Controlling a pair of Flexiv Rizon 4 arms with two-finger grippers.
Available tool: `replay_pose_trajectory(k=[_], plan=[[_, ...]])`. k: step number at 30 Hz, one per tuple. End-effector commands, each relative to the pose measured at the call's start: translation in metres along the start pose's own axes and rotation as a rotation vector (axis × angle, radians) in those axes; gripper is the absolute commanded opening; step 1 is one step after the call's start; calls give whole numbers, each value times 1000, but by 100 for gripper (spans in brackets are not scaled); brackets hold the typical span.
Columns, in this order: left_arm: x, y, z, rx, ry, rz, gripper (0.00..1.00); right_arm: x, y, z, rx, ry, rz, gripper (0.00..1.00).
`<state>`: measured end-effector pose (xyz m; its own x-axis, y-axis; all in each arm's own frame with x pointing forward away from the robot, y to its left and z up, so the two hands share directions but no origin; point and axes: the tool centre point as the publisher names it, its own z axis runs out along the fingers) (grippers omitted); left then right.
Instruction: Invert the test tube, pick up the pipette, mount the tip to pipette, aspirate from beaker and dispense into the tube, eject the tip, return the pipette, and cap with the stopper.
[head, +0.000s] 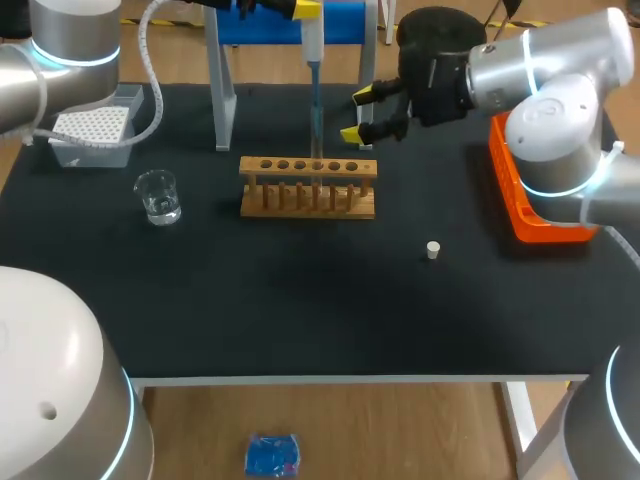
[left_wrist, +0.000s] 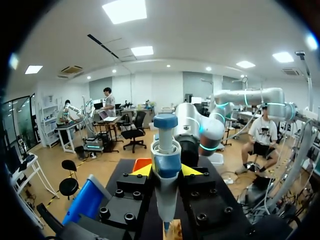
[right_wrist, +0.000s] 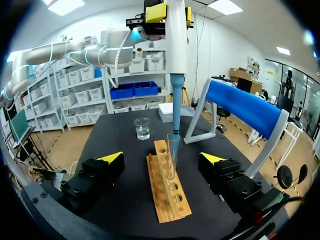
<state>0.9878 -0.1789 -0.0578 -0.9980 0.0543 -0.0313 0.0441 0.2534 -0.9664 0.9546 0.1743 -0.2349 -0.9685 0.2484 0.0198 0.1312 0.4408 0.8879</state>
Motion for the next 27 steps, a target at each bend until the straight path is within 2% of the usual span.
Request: replay_pose_trajectory(k=[1, 27], plan=[[4, -9, -1, -20, -6, 2, 0, 0, 0, 1, 0, -1, 0, 100], [12, -54, -1, -86, -30, 56, 0, 0, 0, 1, 0, -1, 0, 100]])
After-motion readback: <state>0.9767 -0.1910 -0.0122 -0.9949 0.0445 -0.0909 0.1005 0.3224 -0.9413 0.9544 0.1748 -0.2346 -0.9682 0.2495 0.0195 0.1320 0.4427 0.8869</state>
